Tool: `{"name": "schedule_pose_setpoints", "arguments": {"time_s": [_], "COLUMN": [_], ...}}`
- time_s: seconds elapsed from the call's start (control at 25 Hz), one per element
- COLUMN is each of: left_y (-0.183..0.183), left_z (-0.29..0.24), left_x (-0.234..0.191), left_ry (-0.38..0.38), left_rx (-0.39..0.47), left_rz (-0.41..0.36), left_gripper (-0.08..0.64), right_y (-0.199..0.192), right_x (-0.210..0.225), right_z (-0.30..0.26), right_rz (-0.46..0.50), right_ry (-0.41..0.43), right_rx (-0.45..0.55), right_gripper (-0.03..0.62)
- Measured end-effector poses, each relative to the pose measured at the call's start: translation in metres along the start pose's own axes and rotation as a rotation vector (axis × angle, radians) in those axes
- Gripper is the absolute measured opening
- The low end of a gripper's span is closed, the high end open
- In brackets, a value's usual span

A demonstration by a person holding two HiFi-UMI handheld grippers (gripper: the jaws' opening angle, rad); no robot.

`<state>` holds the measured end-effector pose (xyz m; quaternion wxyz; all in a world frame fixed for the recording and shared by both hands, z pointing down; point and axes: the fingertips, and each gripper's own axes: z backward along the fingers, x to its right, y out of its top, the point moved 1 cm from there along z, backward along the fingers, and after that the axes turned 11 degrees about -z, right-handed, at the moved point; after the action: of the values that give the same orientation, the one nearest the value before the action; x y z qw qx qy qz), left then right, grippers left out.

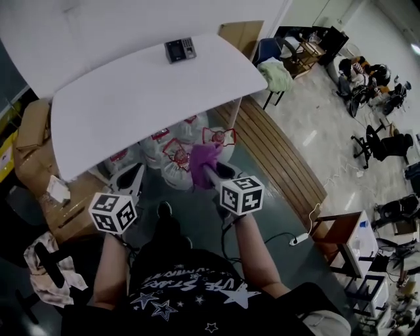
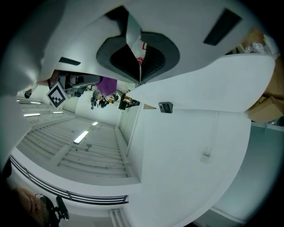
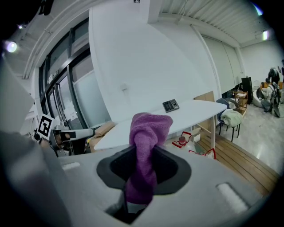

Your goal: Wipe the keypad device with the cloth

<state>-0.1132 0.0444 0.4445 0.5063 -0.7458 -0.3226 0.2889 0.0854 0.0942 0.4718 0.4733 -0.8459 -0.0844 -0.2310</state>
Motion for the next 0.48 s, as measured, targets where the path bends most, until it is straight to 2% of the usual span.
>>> {"name": "schedule_pose_setpoints", "arguments": {"time_s": [0.28, 0.48], "left_y": [0.014, 0.025], "left_z": [-0.058, -0.094], "left_x": [-0.025, -0.059], "left_ry": [-0.05, -0.065], "left_rx": [0.017, 0.01], "left_rz": [0.011, 0.021], "left_gripper": [0.018, 0.018], "right_y": [0.028, 0.063], "right_x": [0.022, 0.031], "right_z": [-0.034, -0.076], "right_rz": [0.02, 0.022], "right_ry": [-0.036, -0.047], "right_rx": [-0.007, 0.001], "right_gripper": [0.098, 0.098]}}
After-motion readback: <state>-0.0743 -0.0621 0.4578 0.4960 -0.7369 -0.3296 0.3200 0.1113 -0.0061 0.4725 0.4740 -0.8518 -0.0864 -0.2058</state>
